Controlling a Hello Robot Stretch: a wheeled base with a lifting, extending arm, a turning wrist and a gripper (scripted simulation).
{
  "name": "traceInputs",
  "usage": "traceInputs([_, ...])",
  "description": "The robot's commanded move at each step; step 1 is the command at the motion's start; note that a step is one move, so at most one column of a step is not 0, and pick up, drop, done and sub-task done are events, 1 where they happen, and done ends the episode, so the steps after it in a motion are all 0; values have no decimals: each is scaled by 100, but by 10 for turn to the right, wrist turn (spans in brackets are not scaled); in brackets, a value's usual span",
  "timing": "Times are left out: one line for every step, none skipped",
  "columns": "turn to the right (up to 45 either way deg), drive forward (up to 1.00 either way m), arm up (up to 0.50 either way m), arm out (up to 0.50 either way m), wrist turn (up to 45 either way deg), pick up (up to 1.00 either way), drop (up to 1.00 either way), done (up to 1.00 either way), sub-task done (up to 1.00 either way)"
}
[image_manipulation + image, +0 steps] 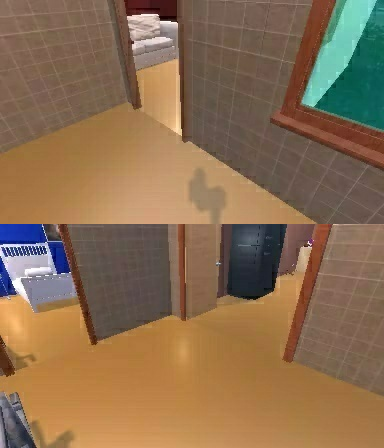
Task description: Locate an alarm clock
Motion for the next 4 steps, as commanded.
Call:
traceInputs([0,50,0,0,0,0,0,0,0])
traceInputs([-420,0,0,0,0,0,0,0,0])
traceInputs([0,100,0,0,0,0,0,0,0])
traceInputs([0,100,0,0,0,0,0,0,0])
